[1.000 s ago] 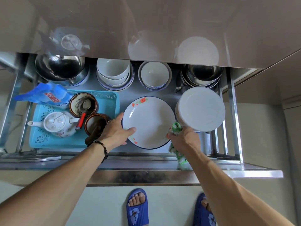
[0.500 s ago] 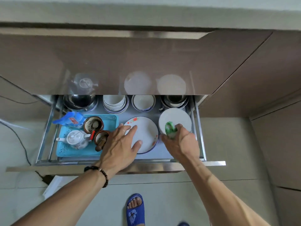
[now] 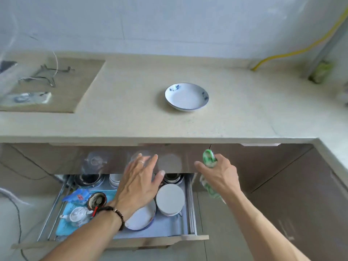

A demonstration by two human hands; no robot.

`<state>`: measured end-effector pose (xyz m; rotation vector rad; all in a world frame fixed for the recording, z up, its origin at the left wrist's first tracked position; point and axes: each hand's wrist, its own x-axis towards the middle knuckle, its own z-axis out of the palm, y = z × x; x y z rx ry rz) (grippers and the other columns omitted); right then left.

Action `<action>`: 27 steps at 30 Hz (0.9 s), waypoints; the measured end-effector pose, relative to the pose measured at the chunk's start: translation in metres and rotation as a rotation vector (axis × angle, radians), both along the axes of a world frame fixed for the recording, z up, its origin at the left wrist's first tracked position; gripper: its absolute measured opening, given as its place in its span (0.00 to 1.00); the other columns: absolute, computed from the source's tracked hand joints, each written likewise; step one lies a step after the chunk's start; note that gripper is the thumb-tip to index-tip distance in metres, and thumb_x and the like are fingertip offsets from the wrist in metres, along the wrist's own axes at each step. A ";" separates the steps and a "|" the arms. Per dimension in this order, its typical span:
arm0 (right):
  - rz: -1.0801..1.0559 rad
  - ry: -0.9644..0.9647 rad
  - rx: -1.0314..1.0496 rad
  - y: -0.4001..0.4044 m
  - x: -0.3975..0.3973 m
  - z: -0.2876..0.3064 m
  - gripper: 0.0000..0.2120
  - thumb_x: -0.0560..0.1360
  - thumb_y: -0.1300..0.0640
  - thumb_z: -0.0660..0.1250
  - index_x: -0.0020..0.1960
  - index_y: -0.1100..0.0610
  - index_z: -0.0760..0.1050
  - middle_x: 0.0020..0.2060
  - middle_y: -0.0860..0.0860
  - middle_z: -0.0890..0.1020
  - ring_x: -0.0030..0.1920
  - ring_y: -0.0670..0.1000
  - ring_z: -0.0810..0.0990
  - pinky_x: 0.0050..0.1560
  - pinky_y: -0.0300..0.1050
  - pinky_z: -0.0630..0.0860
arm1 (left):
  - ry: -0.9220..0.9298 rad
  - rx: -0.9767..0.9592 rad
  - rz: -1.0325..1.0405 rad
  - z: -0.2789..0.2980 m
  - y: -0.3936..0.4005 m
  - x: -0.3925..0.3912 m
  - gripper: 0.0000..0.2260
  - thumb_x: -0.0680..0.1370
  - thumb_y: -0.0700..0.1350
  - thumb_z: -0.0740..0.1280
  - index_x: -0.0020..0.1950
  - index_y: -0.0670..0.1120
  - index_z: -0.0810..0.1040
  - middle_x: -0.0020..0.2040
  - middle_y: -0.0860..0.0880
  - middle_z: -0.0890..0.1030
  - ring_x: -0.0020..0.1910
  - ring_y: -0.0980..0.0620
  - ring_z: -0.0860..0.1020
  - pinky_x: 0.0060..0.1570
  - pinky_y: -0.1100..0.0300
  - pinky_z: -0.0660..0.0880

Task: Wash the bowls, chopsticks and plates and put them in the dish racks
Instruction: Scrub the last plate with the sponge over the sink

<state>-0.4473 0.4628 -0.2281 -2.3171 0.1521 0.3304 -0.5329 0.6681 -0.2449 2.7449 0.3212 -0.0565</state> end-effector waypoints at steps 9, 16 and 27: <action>-0.007 -0.036 0.112 0.014 0.114 0.074 0.16 0.73 0.43 0.72 0.46 0.55 0.74 0.36 0.52 0.82 0.37 0.52 0.82 0.38 0.46 0.79 | -0.082 -0.029 0.034 0.071 0.018 0.110 0.26 0.84 0.55 0.56 0.79 0.46 0.60 0.75 0.44 0.68 0.77 0.45 0.61 0.73 0.54 0.59; -0.116 0.065 0.177 0.049 0.229 0.059 0.18 0.71 0.45 0.75 0.52 0.56 0.76 0.43 0.54 0.83 0.43 0.55 0.84 0.41 0.49 0.82 | 0.012 -0.267 0.134 0.065 0.060 0.227 0.29 0.83 0.56 0.59 0.81 0.46 0.57 0.76 0.44 0.65 0.75 0.47 0.64 0.68 0.54 0.65; -0.088 0.172 0.058 0.062 0.298 0.013 0.13 0.74 0.60 0.71 0.57 0.57 0.75 0.44 0.54 0.80 0.44 0.54 0.80 0.43 0.49 0.80 | 0.173 -0.526 0.253 0.023 0.084 0.328 0.11 0.76 0.44 0.69 0.58 0.46 0.75 0.52 0.47 0.81 0.47 0.46 0.81 0.47 0.52 0.80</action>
